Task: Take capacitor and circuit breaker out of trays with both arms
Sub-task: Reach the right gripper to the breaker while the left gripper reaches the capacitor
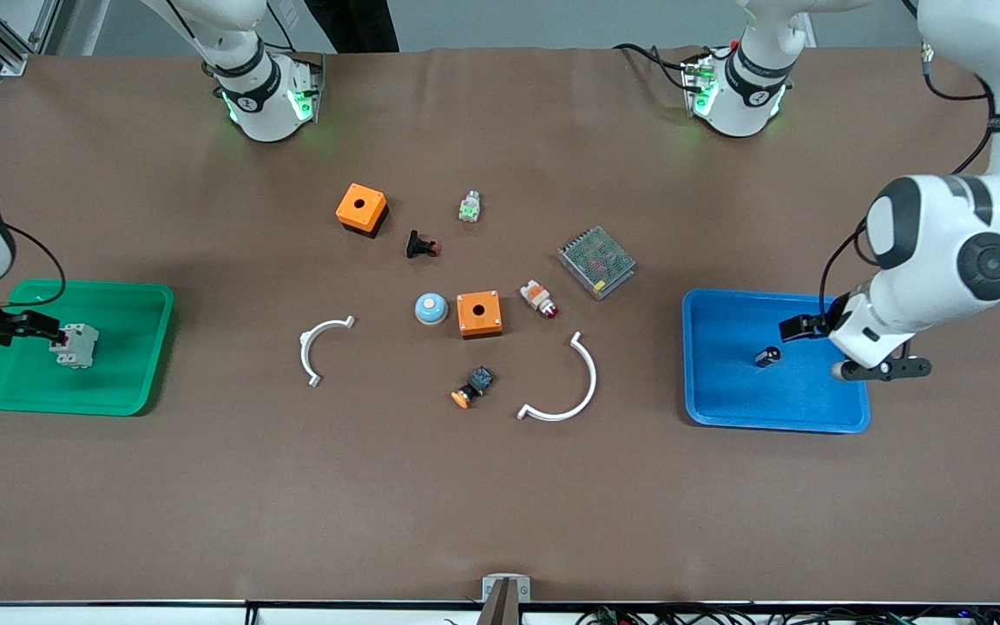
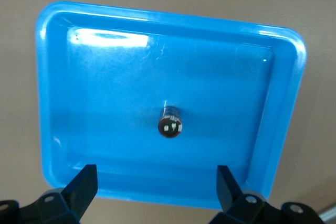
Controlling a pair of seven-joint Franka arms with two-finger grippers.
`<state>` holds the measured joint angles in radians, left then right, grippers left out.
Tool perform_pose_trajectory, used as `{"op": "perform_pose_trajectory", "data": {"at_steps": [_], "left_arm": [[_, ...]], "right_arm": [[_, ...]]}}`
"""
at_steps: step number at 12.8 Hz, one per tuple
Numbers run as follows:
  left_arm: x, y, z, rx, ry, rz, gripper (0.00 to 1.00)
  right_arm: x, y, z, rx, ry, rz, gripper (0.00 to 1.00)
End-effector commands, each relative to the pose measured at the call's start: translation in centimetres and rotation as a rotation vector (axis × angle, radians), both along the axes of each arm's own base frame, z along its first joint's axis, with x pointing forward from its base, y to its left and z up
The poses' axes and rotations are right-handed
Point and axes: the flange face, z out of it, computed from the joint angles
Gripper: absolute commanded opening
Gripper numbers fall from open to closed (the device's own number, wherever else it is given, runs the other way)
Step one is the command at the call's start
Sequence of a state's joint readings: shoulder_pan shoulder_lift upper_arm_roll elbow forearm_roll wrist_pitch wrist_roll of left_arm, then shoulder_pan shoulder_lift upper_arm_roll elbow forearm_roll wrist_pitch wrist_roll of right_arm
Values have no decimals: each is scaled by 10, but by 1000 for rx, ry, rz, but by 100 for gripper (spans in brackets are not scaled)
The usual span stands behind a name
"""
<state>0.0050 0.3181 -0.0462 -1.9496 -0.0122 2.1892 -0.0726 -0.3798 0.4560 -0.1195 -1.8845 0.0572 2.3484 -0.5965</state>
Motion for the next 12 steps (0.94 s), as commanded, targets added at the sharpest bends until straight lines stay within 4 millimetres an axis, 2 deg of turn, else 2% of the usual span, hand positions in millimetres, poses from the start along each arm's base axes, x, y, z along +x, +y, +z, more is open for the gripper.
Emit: {"op": "perform_pose_trajectory", "data": {"at_steps": [1, 4, 7, 8, 9, 10, 11, 12], "left_arm": [[2, 2, -29, 8, -7, -17, 100], [2, 0, -62, 6, 14, -15, 100], [0, -4, -83, 7, 2, -24, 100], [0, -7, -89, 6, -4, -28, 100], [1, -9, -94, 5, -12, -28, 100], [2, -9, -99, 7, -15, -28, 100], [2, -10, -102, 5, -22, -30, 100], [2, -11, -102, 6, -24, -33, 100]], "right_arm": [[-4, -3, -19, 8, -17, 27, 100], [-3, -4, -47, -5, -21, 39, 100], [-2, -2, -65, -6, -15, 42, 100], [-3, -3, -66, -6, -13, 41, 94], [-4, -5, -67, -5, -10, 45, 81], [-5, -5, -68, -5, -8, 68, 59], [-5, -6, -67, -5, -8, 94, 27], [-4, -7, -66, -5, -10, 96, 8]]}}
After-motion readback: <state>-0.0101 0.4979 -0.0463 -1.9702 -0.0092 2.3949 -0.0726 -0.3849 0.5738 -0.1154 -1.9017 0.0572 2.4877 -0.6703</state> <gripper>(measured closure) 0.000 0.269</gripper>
